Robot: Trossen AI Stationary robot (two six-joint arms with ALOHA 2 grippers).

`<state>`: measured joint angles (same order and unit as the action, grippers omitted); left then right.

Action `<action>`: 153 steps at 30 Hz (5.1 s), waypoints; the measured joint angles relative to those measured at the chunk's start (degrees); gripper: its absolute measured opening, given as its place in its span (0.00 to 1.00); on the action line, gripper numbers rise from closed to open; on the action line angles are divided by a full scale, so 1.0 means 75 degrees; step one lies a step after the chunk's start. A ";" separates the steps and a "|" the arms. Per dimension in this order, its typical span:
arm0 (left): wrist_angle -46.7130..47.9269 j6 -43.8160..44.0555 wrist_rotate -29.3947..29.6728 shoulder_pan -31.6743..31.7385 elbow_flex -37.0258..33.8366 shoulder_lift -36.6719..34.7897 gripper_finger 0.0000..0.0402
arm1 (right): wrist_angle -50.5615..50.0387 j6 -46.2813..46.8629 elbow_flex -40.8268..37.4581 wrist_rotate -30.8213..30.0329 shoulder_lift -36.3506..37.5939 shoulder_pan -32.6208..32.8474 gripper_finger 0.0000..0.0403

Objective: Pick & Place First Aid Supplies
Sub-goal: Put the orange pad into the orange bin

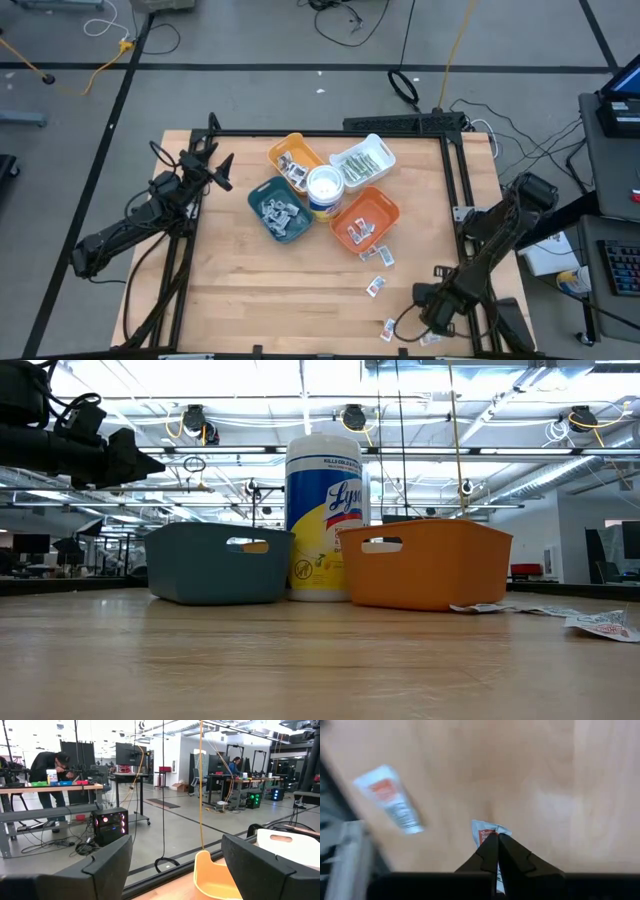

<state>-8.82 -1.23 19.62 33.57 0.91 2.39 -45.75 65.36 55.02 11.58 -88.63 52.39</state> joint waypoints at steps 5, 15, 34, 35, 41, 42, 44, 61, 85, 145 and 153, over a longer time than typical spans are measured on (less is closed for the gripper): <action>0.0004 0.0000 0.0000 0.0001 0.0000 0.0000 0.77 | -0.0431 0.0266 0.0012 0.0040 0.0705 -0.0412 0.00; 0.0003 0.0000 0.0000 0.0001 0.0000 0.0000 0.77 | -0.1735 0.0880 0.0012 0.0066 0.1965 -0.0798 0.00; 0.0003 0.0000 0.0000 0.0001 0.0000 0.0001 0.77 | -0.3484 -0.0958 0.1058 -0.0192 0.2040 -0.3740 0.00; 0.0004 0.0000 0.0000 0.0000 0.0000 0.0002 0.77 | -0.3554 -0.1227 0.1200 -0.0192 0.1884 -0.4034 0.00; 0.0006 0.0000 0.0000 0.0001 0.0000 0.0000 0.77 | -0.3593 -0.2655 0.2296 -0.0572 0.0832 -0.5597 0.00; 0.0003 0.0000 0.0000 -0.0001 0.0000 0.0003 0.77 | -0.3590 -0.2866 0.2495 -0.0577 0.0641 -0.5842 0.00; 0.0003 0.0000 0.0000 -0.0001 0.0000 0.0000 0.77 | -0.3582 -0.3240 0.2894 -0.0716 0.0308 -0.6267 0.00; 0.0003 0.0000 0.0000 0.0001 0.0000 0.0000 0.77 | -0.2941 -0.4157 0.4115 -0.1743 -0.1271 -0.7363 0.00; 0.0003 0.0000 0.0000 -0.0001 0.0000 0.0000 0.77 | -0.1133 -0.3641 0.3017 -0.1512 -0.1264 -0.7134 0.37; 0.0003 0.0000 0.0000 0.0001 0.0000 0.0000 0.77 | -0.1669 -0.2334 0.3057 -0.1341 -0.0596 0.0728 0.46; 0.0003 0.0000 0.0000 0.0001 0.0000 0.0000 0.77 | -0.1214 -0.1981 0.3057 -0.1352 -0.1753 0.1101 0.46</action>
<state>-8.80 -1.23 19.62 33.58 0.91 2.39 -54.86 50.50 77.95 1.44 -101.77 60.65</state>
